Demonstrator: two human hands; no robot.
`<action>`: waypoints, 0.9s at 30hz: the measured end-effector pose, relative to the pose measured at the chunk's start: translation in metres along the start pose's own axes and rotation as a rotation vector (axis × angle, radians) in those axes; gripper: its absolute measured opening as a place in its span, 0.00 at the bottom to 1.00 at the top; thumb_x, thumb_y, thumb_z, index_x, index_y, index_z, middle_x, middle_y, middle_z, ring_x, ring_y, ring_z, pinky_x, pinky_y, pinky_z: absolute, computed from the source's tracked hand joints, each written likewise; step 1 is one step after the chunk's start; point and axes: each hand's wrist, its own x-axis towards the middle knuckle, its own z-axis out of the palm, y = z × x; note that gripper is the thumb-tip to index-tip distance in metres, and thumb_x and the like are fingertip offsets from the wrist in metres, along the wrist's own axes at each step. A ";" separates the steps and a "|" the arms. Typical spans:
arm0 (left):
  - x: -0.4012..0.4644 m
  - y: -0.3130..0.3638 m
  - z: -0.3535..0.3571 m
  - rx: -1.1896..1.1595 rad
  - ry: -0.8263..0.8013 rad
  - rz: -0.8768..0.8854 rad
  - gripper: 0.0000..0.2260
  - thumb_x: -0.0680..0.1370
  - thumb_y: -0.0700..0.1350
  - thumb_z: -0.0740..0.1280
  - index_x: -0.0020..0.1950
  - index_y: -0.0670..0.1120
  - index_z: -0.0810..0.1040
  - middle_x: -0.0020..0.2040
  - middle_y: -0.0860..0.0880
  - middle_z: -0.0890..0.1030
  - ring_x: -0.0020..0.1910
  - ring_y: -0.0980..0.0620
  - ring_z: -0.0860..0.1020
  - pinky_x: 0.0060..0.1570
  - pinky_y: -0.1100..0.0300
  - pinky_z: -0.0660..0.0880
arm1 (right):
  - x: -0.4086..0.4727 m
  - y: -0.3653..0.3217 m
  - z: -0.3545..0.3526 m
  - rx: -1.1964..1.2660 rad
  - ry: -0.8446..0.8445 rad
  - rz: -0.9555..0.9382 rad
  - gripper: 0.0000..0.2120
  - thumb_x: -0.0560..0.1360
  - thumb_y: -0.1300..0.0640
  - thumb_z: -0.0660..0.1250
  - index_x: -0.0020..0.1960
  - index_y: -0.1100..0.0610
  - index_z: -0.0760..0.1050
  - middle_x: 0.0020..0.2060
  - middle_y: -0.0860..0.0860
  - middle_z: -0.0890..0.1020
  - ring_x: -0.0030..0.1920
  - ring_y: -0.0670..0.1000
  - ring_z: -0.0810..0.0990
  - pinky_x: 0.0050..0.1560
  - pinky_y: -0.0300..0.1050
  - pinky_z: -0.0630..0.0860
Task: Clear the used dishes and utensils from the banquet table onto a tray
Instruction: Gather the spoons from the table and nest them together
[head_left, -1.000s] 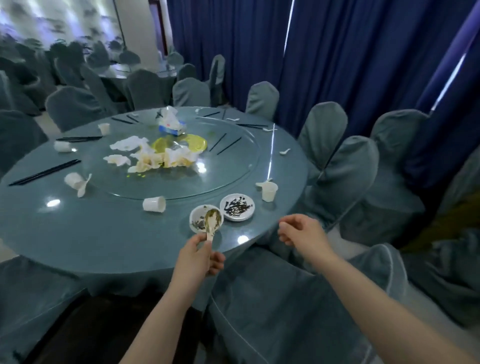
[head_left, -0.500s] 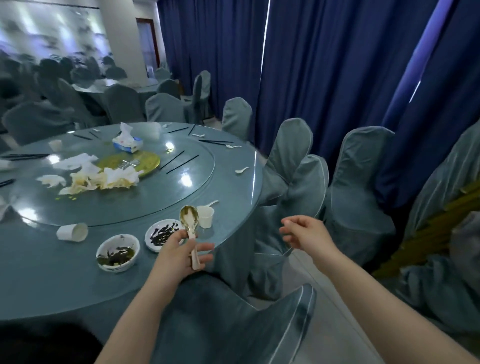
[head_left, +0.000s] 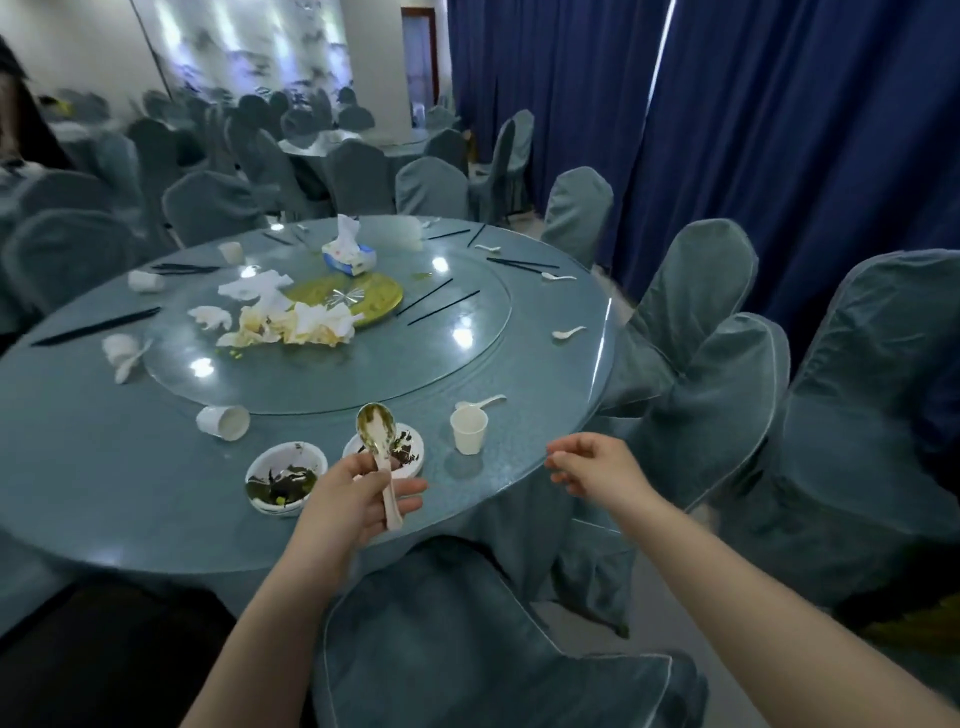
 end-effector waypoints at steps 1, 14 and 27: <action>0.004 0.000 0.005 -0.014 0.030 0.002 0.05 0.82 0.38 0.57 0.53 0.41 0.72 0.43 0.41 0.85 0.39 0.47 0.85 0.49 0.54 0.79 | 0.015 0.000 0.000 -0.015 -0.036 -0.011 0.06 0.75 0.64 0.66 0.45 0.55 0.79 0.40 0.51 0.84 0.35 0.47 0.79 0.38 0.38 0.74; -0.014 -0.027 0.067 -0.229 0.503 -0.033 0.05 0.79 0.36 0.62 0.53 0.41 0.76 0.44 0.44 0.82 0.37 0.50 0.82 0.32 0.59 0.79 | 0.130 0.025 -0.008 -0.255 -0.412 -0.107 0.10 0.75 0.64 0.65 0.43 0.50 0.79 0.43 0.51 0.84 0.40 0.48 0.82 0.49 0.49 0.78; 0.028 -0.058 0.105 -0.238 0.601 -0.110 0.07 0.79 0.36 0.62 0.53 0.41 0.79 0.41 0.42 0.80 0.40 0.48 0.80 0.40 0.57 0.79 | 0.203 0.071 -0.019 -0.306 -0.409 -0.074 0.07 0.75 0.61 0.65 0.48 0.52 0.81 0.39 0.49 0.84 0.39 0.51 0.82 0.49 0.51 0.79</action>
